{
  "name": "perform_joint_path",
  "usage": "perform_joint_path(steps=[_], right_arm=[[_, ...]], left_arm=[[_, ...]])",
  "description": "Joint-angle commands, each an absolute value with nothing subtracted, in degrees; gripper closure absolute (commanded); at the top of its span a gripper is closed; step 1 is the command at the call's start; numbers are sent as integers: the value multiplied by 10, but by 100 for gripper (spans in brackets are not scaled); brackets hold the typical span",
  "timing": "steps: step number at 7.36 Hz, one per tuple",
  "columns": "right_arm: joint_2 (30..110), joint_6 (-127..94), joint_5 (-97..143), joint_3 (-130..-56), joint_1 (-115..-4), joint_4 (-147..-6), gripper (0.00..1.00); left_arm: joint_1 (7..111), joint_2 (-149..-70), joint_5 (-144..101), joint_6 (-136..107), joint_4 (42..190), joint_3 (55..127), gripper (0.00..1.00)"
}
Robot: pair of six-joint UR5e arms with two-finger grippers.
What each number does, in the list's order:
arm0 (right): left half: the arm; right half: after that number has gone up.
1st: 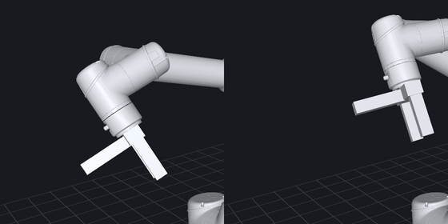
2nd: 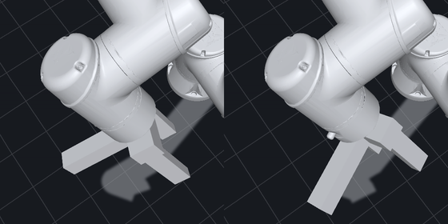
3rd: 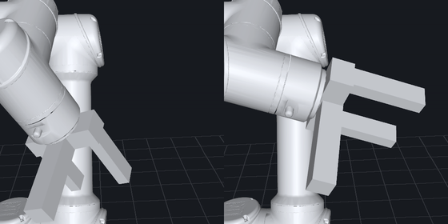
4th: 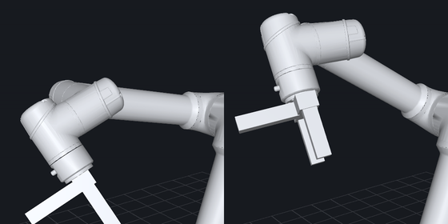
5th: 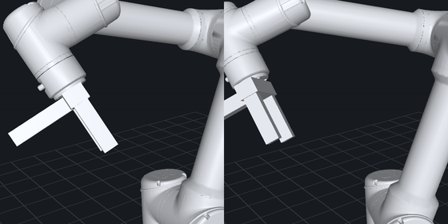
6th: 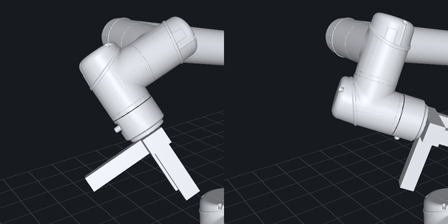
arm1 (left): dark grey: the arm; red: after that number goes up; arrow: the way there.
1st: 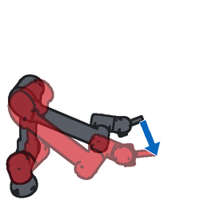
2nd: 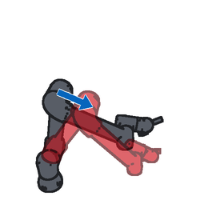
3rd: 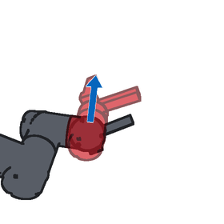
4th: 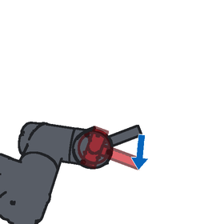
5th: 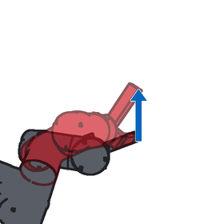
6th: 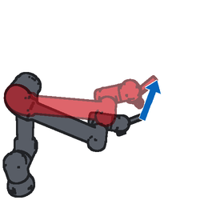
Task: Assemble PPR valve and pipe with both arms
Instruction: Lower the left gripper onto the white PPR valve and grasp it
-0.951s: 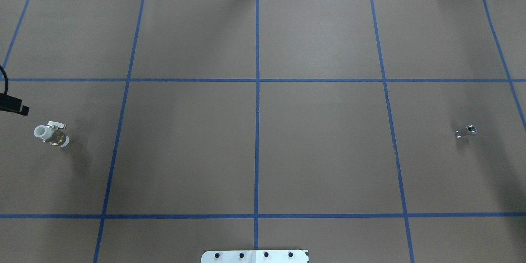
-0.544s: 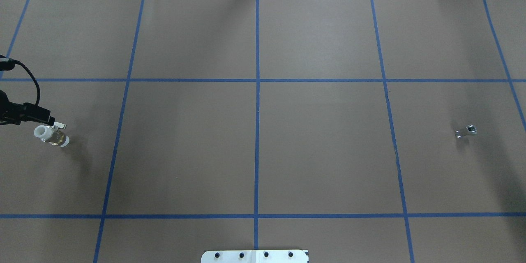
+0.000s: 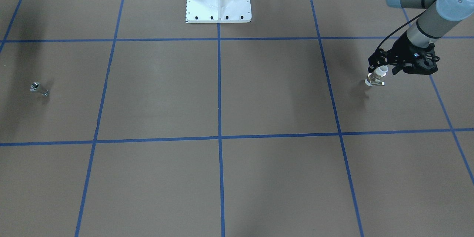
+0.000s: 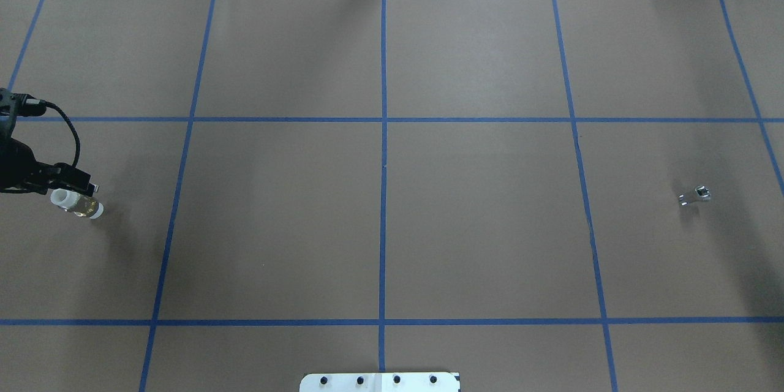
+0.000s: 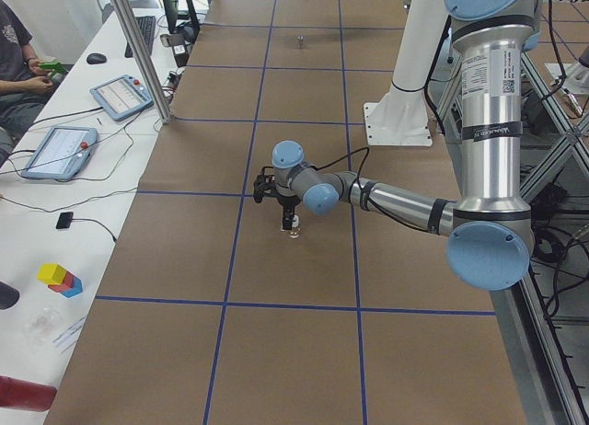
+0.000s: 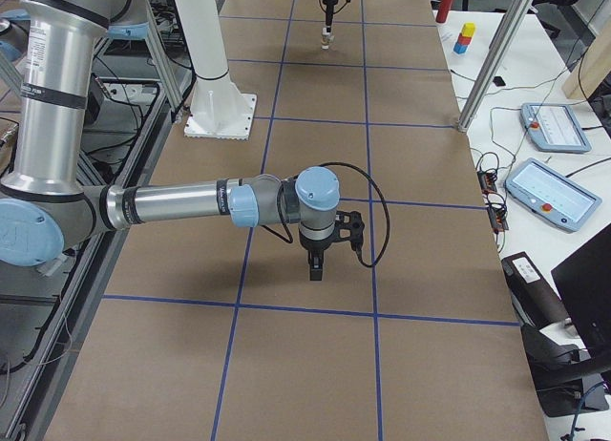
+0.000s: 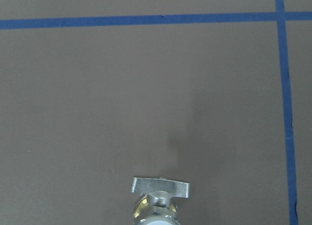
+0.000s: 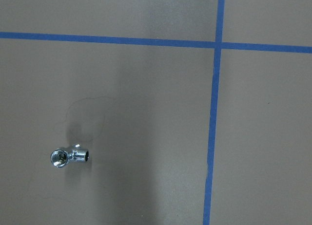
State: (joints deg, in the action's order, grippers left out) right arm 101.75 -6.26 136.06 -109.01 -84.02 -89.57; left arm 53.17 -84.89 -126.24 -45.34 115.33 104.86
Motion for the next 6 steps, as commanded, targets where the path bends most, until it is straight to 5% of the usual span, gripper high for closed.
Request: perform_joint_path(steps=[1, 4, 6], right_arm=[[1017, -63, 1361, -1092, -840, -896, 0], [1017, -63, 1361, -1093, -840, -896, 0], [1017, -63, 1361, -1093, -840, -896, 0]], left_arm=[[528, -847, -1262, -452, 1153, 1045, 12], [526, -842, -1262, -452, 1153, 1047, 18], [526, -842, -1262, -452, 1153, 1048, 44]])
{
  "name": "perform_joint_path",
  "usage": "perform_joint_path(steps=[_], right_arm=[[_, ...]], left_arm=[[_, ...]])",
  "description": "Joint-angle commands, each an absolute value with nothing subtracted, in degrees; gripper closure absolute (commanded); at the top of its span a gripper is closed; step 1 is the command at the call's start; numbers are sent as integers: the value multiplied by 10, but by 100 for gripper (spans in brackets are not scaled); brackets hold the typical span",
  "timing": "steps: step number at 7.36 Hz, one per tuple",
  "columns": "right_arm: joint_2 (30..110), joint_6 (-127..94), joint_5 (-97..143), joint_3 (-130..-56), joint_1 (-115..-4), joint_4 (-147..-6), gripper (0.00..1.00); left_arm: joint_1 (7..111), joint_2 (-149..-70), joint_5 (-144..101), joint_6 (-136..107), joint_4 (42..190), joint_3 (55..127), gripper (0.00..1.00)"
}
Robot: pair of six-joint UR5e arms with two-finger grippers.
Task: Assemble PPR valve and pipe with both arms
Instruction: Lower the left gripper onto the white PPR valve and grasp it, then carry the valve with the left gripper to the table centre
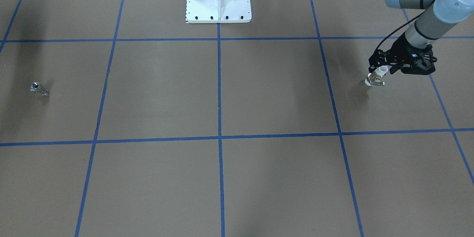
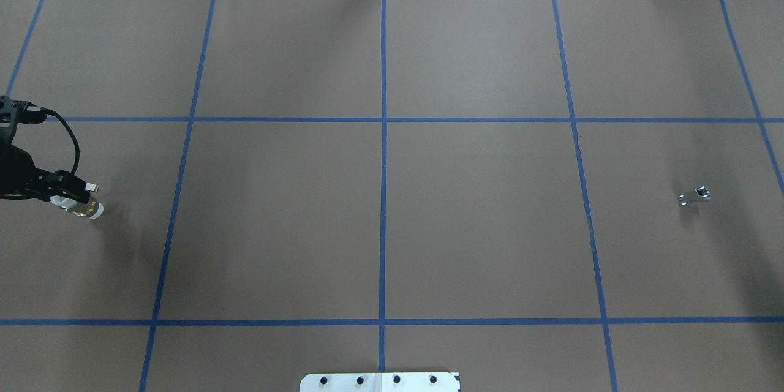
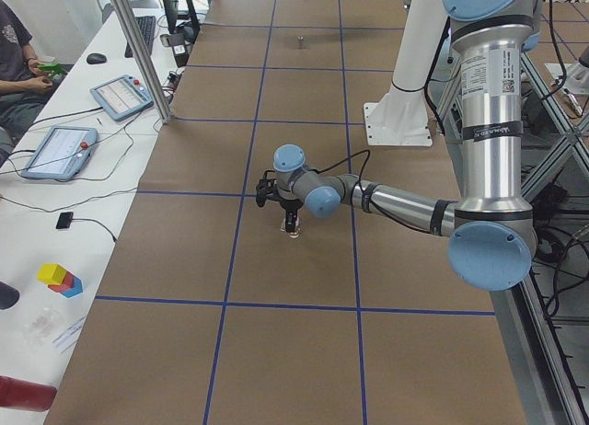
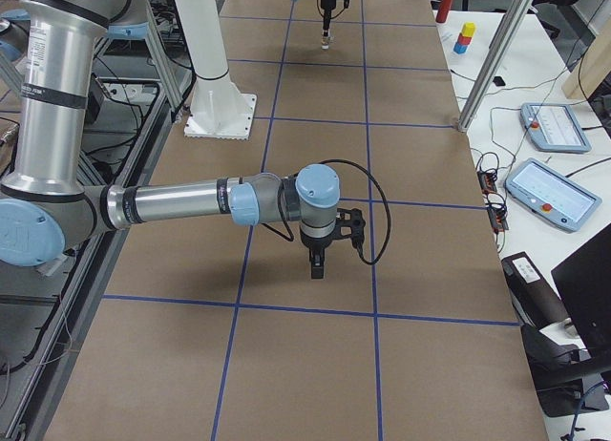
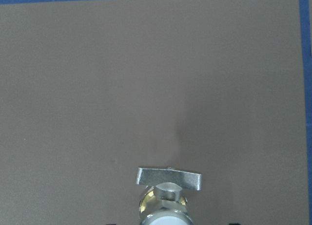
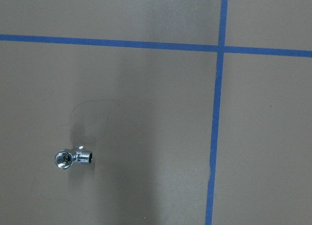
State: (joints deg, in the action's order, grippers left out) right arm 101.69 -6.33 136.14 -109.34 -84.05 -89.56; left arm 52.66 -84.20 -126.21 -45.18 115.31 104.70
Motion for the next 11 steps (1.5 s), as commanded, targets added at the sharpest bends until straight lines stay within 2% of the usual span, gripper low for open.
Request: perform_joint_path(steps=[1, 2, 4, 7, 9, 10, 11], right_arm=[[1017, -63, 1362, -1093, -840, -896, 0], [1017, -63, 1363, -1094, -840, -896, 0], [1017, -63, 1363, -1094, -840, -896, 0], [1017, -63, 1373, -1095, -841, -896, 0], [1020, -67, 1370, -1092, -841, -878, 0], [1026, -67, 1367, -1079, -841, -835, 0], [1047, -63, 1368, -1078, -841, -808, 0]], left_arm=[[526, -841, -1262, -451, 1153, 1048, 79], [526, -841, -1262, -449, 1153, 1052, 100], [530, -842, -1262, -446, 1153, 1054, 100], [534, -862, -1266, -455, 1068, 1147, 100], [532, -982, -1262, -457, 950, 1165, 100], [520, -1067, -1259, -464, 879, 1160, 100], [465, -1142, -1236, -510, 815, 1154, 100]])
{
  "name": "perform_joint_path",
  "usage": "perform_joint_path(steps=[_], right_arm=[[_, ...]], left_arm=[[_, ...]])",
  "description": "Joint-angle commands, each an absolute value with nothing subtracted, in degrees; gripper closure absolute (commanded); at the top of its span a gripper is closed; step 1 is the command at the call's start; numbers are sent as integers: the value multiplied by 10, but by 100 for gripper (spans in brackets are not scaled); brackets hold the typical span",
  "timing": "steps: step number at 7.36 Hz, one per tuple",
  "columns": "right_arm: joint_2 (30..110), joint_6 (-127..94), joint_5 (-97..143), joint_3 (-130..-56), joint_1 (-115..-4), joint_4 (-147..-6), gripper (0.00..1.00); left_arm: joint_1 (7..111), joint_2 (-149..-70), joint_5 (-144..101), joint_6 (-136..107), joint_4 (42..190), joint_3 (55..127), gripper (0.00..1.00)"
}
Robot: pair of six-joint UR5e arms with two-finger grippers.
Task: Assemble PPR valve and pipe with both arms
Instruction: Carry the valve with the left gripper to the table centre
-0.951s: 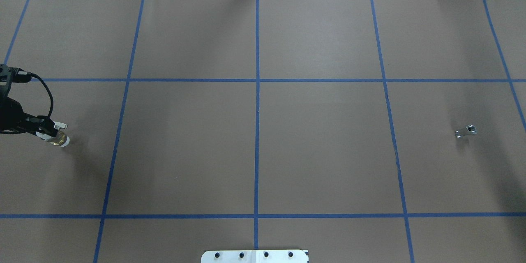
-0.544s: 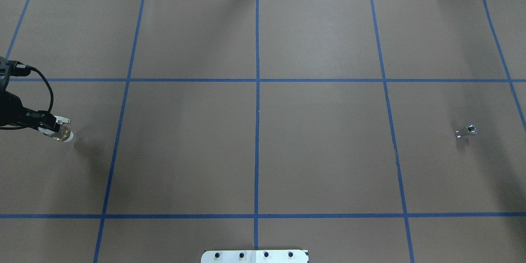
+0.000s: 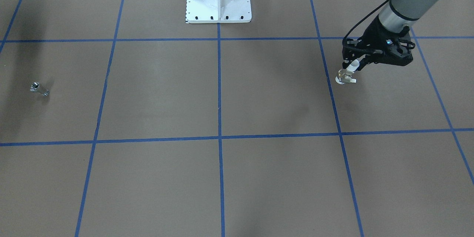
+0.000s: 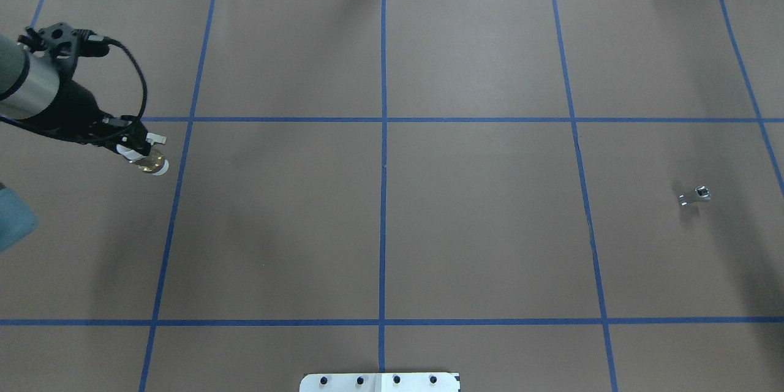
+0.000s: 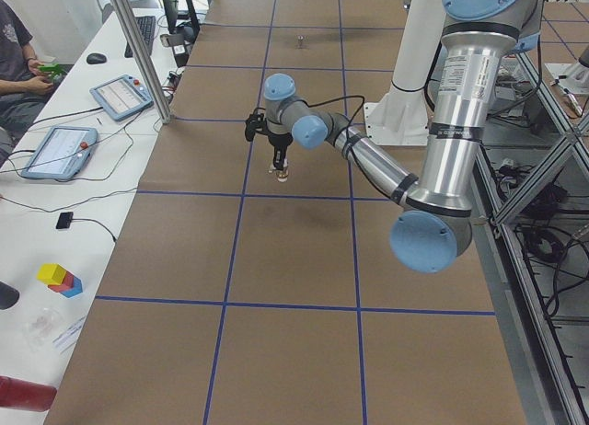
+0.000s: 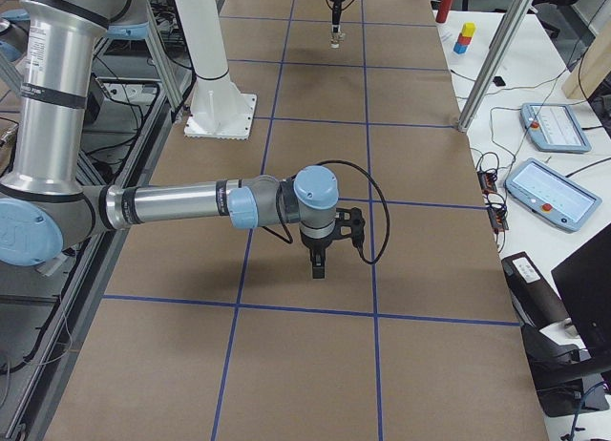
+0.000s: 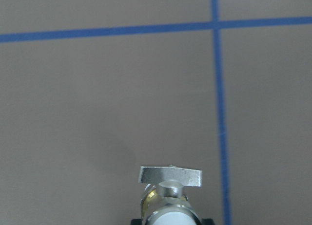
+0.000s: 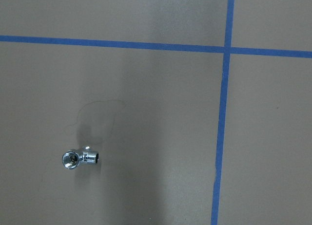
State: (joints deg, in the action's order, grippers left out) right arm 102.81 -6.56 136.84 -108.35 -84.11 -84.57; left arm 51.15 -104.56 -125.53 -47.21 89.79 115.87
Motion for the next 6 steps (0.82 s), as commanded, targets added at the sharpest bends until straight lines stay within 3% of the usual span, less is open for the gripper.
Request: perform_joint_path(steps=[1, 4, 6], right_arm=[[1051, -64, 1372, -1065, -840, -775, 0], [1048, -68, 1368, -1048, -839, -726, 0], [1048, -69, 1368, -1048, -835, -726, 0]], left_arm=[[423, -1217, -1184, -565, 808, 1103, 100], [382, -1414, -1178, -627, 821, 902, 100], [374, -1476, -1170, -628, 898, 779, 100]])
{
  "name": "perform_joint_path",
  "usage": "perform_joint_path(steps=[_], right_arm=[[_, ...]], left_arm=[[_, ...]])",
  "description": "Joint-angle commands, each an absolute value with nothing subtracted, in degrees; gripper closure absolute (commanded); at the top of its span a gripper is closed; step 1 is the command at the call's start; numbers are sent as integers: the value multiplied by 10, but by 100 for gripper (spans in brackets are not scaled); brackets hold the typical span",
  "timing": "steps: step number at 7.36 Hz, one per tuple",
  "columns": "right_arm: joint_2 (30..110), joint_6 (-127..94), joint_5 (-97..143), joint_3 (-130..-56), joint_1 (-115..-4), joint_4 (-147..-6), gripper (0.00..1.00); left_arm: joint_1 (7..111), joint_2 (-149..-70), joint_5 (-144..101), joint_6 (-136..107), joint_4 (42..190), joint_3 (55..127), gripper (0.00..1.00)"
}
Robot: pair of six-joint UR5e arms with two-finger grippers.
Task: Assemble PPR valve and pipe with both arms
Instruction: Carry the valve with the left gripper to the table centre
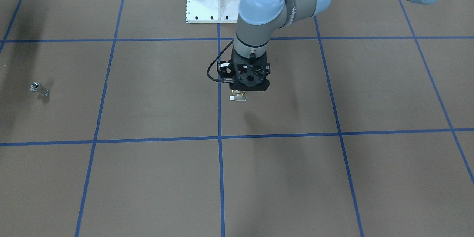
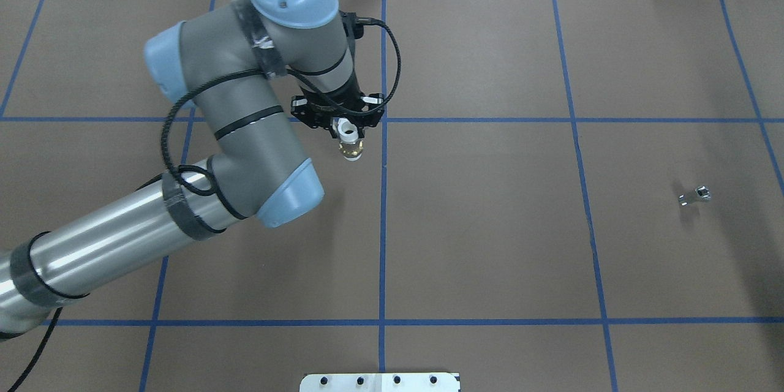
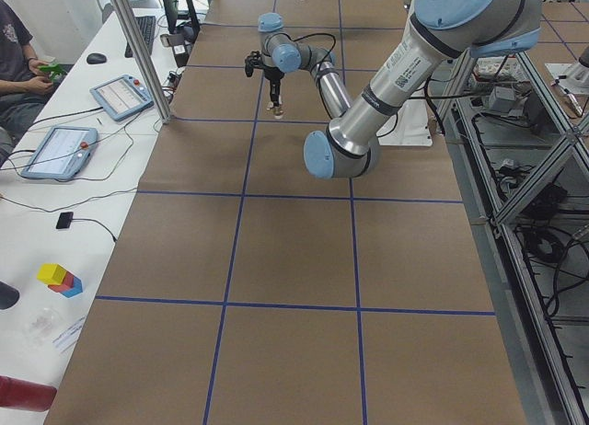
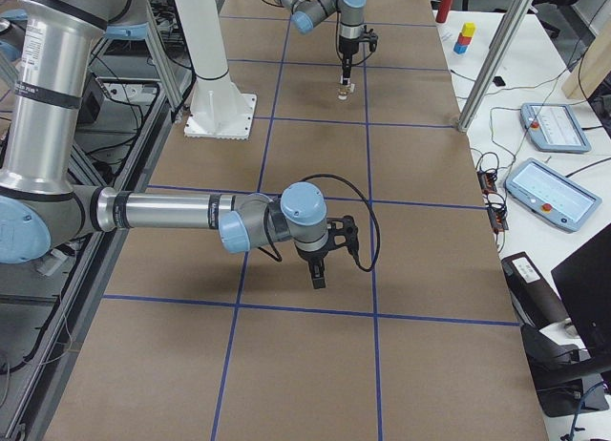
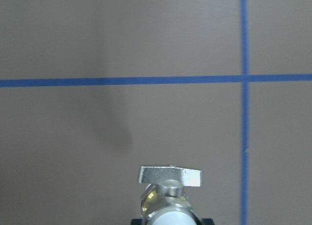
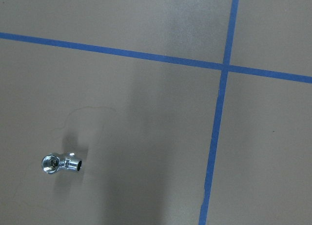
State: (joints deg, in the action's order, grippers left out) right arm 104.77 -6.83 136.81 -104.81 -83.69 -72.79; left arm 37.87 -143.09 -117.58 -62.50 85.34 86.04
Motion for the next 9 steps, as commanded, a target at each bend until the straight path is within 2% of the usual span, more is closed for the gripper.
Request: perform_joint_path(steps=[1, 9], right_arm=[[1048, -69, 1369, -1048, -835, -726, 0], [1047, -69, 1371, -1048, -833, -726, 0]], left_arm=[[367, -1490, -1168, -626, 924, 733, 100], [353, -1484, -1168, -621, 933, 721, 100]])
